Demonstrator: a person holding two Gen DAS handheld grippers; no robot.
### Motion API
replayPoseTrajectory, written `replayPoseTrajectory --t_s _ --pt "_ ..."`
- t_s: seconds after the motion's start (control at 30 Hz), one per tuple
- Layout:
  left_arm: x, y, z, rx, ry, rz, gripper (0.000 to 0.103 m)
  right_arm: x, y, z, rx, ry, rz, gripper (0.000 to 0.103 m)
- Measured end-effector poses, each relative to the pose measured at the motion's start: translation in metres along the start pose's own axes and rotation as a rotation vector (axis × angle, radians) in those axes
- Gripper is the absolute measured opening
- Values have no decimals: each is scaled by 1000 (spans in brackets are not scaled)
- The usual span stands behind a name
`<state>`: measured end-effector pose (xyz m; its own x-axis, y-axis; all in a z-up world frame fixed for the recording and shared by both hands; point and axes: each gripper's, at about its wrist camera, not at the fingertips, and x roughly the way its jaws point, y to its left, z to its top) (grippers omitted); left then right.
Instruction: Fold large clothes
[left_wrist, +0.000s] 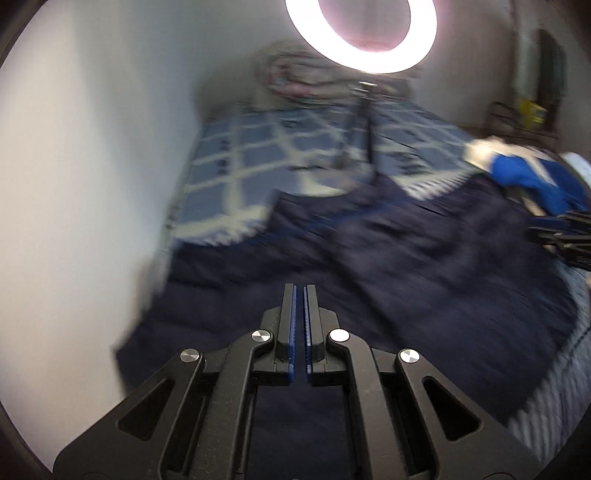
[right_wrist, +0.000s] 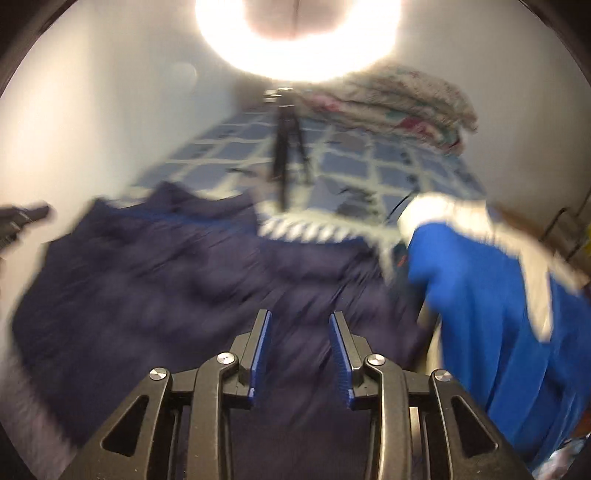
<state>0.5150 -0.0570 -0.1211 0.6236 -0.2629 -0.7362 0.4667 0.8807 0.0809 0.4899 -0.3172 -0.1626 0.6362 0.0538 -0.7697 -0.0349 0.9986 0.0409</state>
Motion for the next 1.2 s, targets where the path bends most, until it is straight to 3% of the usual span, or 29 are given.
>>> replayPoseTrajectory --t_s 0.1,0.2,0.3,0.37,0.47,0.57,0.6,0.63,0.7,0.77,0.97,1.13,1.17,1.2 --pt "3 -46 -28 72 31 -55 2 -11 12 -46 8 33 33 32" --pt "33 -79 -53 138 101 -38 2 -4 19 -80 26 85 19 32" --pt "72 -92 -75 207 147 53 2 12 19 -101 68 138 13 30" --pt "78 -89 -81 152 126 37 2 17 25 -111 33 144 -37 30" --pt "72 -83 -77 145 133 19 2 15 35 -120 -28 147 -97 30" --pt "53 -71 -70 69 113 2 2 -9 21 -123 86 131 -38 33" --pt "43 -68 -68 49 93 1 2 -20 13 -123 142 111 -18 39" --pt "32 -65 -67 25 72 0 2 -31 4 -126 203 83 -5 56" --pt "19 -62 -69 -25 42 -16 2 -54 -17 -134 341 9 -15 74" --pt "13 -62 -72 -52 30 -24 2 -65 -33 -143 440 -21 -42 75" --pt "12 -97 -89 3 18 -49 2 -45 -61 -168 670 55 -32 75" --pt "44 -109 -101 58 96 -20 2 -21 -77 -181 826 47 19 74" --pt "46 -106 -102 41 94 -29 2 -19 -78 -180 833 33 17 69" --pt "46 -104 -101 24 95 -40 2 -18 -77 -177 827 30 23 49"
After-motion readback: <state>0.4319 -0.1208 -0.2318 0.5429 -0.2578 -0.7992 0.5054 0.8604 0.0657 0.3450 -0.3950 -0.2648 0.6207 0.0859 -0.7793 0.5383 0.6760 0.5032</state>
